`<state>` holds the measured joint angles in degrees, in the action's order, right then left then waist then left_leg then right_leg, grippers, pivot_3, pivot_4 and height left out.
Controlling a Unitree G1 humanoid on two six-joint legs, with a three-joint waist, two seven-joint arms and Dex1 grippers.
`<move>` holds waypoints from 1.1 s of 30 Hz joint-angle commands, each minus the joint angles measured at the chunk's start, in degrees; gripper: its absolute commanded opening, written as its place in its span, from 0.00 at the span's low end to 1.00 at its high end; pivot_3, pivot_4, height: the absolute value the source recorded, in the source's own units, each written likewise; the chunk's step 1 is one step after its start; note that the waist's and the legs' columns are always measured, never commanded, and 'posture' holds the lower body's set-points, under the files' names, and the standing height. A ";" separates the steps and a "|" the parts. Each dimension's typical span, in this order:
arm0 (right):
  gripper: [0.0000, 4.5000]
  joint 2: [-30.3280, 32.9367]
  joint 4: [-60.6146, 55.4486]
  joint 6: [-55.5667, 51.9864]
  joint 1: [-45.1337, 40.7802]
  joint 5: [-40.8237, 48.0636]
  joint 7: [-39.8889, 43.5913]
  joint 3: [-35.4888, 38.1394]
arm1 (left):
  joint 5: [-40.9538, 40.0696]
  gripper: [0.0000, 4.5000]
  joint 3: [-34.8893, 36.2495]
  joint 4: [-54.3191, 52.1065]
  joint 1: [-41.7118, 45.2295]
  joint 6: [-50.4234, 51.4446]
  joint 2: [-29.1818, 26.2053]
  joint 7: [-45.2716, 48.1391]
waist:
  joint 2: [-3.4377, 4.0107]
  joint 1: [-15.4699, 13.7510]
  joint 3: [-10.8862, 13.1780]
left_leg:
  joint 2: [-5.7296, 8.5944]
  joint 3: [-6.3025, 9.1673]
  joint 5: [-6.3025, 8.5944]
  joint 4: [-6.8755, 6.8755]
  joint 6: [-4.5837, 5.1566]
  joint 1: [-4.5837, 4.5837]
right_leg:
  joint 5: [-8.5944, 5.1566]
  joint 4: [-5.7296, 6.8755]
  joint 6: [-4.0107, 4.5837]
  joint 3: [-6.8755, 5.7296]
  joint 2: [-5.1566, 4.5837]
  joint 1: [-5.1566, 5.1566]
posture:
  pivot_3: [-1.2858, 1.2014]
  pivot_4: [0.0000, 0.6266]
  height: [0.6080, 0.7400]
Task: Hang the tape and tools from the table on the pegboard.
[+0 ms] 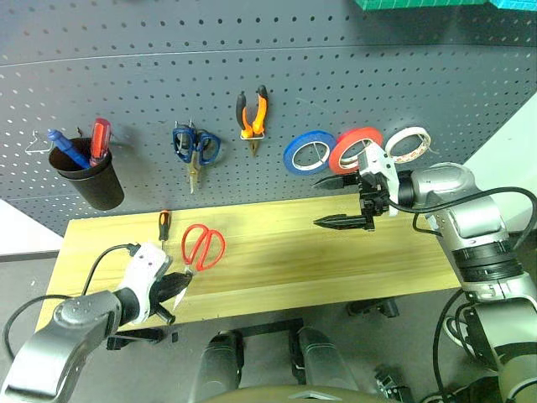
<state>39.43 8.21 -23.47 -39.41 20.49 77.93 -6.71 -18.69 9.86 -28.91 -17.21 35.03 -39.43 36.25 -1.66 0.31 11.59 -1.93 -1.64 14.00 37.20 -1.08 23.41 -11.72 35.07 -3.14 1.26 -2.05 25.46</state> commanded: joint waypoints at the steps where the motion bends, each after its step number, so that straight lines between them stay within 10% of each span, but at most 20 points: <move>1: 1.00 0.12 -2.96 -0.96 -0.50 2.85 -0.68 3.09 | 5.34 0.06 0.62 3.96 -2.66 -21.82 3.77 0.72 | 0.01 -0.07 -0.12 | -0.01 -0.02 0.00 0.00 -0.01 0.00 | 0.01 -0.03 0.02 0.01 -0.04 0.00 | 0.56 0.14 1.00; 18: 1.00 0.36 -5.67 -6.58 -3.11 9.68 0.63 4.84 | -8.27 0.06 10.94 53.45 10.71 -76.90 12.81 21.80 | 0.03 -1.07 -2.36 | 0.06 -0.70 0.00 0.08 0.03 0.04 | 0.02 0.00 -0.07 -0.05 -0.35 -0.03 | 0.57 0.12 1.00; 33: 1.00 0.31 -6.85 -6.38 -2.11 8.80 0.09 3.43 | -17.90 0.06 14.91 66.52 18.03 -78.16 11.27 36.96 | 0.00 -2.59 -3.42 | 0.03 -0.85 -0.01 0.13 0.03 -0.02 | 0.02 0.09 -0.08 -0.07 -0.13 -0.04 | 0.57 0.11 1.00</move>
<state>39.37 3.48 -30.15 -41.00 28.85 78.05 -3.98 -34.72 22.92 37.10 0.38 -43.17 -26.94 71.72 -1.66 -2.27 8.17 -1.93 -2.48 13.99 37.35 -1.05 23.39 -11.69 35.17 -3.22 1.19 -2.13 25.42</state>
